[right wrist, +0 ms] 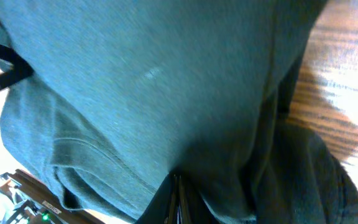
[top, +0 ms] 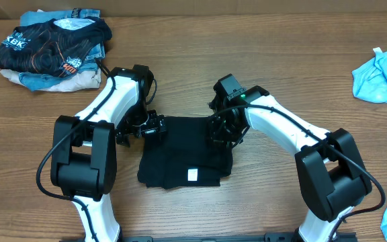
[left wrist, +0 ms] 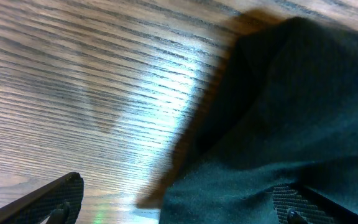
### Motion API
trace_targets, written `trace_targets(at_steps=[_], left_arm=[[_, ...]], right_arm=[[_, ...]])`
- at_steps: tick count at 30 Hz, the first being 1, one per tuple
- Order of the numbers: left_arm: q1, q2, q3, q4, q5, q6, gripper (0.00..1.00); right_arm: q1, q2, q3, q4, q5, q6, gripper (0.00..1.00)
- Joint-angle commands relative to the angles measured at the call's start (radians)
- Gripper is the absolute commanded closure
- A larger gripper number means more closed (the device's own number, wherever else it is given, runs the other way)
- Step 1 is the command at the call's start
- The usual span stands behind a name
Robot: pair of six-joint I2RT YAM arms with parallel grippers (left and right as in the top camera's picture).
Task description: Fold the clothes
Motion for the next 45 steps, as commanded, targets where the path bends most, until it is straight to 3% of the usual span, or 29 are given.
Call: trace_targets(at_steps=[1, 12, 20, 28, 37, 38, 39, 43, 45], left_arm=[[0.006, 0.017, 0.017, 0.001, 0.037, 0.008, 0.0], [0.004, -0.039, 0.049, -0.015, 0.088, 0.085, 0.0], [0.004, -0.185, 0.058, -0.029, 0.093, 0.114, 0.0], [0.004, -0.193, 0.058, -0.03, 0.122, 0.114, 0.0], [0.003, -0.191, 0.054, 0.036, 0.116, 0.138, 0.0], [0.003, -0.191, 0.052, 0.053, 0.108, 0.15, 0.0], [0.003, -0.191, 0.052, 0.068, 0.106, 0.169, 0.02], [0.003, -0.189, 0.052, 0.113, 0.106, 0.233, 0.0], [0.004, -0.184, 0.052, 0.138, 0.106, 0.26, 0.0]], right_arm=[[-0.01, -0.002, -0.012, 0.002, -0.012, -0.002, 0.96], [-0.106, 0.119, -0.011, 0.017, -0.143, 0.006, 0.96], [-0.279, 0.119, -0.003, 0.024, 0.003, 0.005, 0.96], [-0.446, 0.119, 0.011, 0.053, 0.074, 0.005, 0.96], [-0.489, 0.087, 0.158, -0.144, -0.013, -0.083, 0.96], [-0.486, 0.085, 0.168, -0.163, -0.021, -0.095, 0.94], [-0.483, 0.084, 0.174, -0.18, -0.034, -0.108, 0.84], [-0.471, 0.085, 0.172, -0.241, -0.083, -0.183, 0.33], [-0.466, 0.085, 0.172, -0.261, -0.083, -0.208, 0.27]])
